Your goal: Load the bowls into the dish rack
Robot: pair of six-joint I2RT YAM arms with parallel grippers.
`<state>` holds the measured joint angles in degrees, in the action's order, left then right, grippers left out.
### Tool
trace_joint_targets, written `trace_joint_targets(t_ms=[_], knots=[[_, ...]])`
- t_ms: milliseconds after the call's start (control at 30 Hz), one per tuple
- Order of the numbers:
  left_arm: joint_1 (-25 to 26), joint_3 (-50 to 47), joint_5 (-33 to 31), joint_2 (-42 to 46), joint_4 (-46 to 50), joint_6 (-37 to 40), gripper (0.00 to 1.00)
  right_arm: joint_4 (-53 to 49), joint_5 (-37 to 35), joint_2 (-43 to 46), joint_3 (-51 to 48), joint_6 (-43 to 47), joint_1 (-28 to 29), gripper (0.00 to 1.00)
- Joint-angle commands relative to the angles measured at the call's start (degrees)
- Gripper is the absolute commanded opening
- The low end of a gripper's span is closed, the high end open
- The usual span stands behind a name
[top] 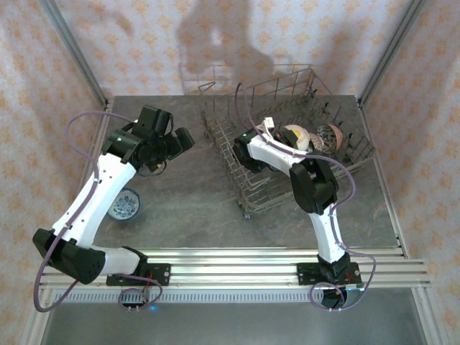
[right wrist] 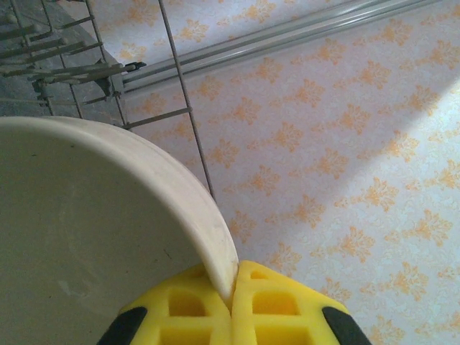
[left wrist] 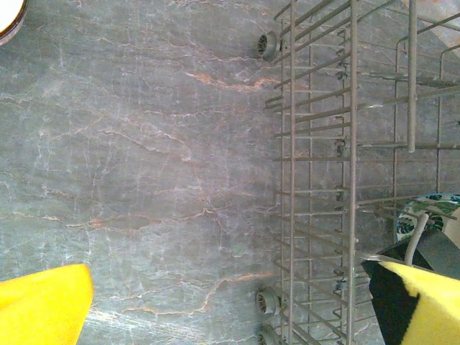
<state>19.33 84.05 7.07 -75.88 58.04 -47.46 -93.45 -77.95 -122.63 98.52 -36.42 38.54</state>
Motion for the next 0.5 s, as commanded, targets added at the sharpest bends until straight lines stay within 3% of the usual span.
trace_joint_targets(t_ms=[0, 233, 333, 467], knots=[[-0.61, -0.04, 0.31, 0.13, -1.25, 0.18, 0.99, -8.33, -0.86, 1.28, -1.09, -1.91, 1.18, 0.00], [-0.61, -0.11, 0.64, 0.01, -1.18, 0.24, 0.99, -8.33, 0.58, 0.29, -0.82, -1.12, 1.30, 0.07], [-0.61, -0.12, 0.49, 0.00, -1.20, 0.24, 0.99, -8.33, 1.27, 0.38, -0.83, -0.85, 1.36, 0.17], [-0.62, -0.05, 0.73, -0.12, -1.35, 0.00, 0.99, -8.28, 1.60, 0.47, -0.61, -0.64, 1.36, 0.22]])
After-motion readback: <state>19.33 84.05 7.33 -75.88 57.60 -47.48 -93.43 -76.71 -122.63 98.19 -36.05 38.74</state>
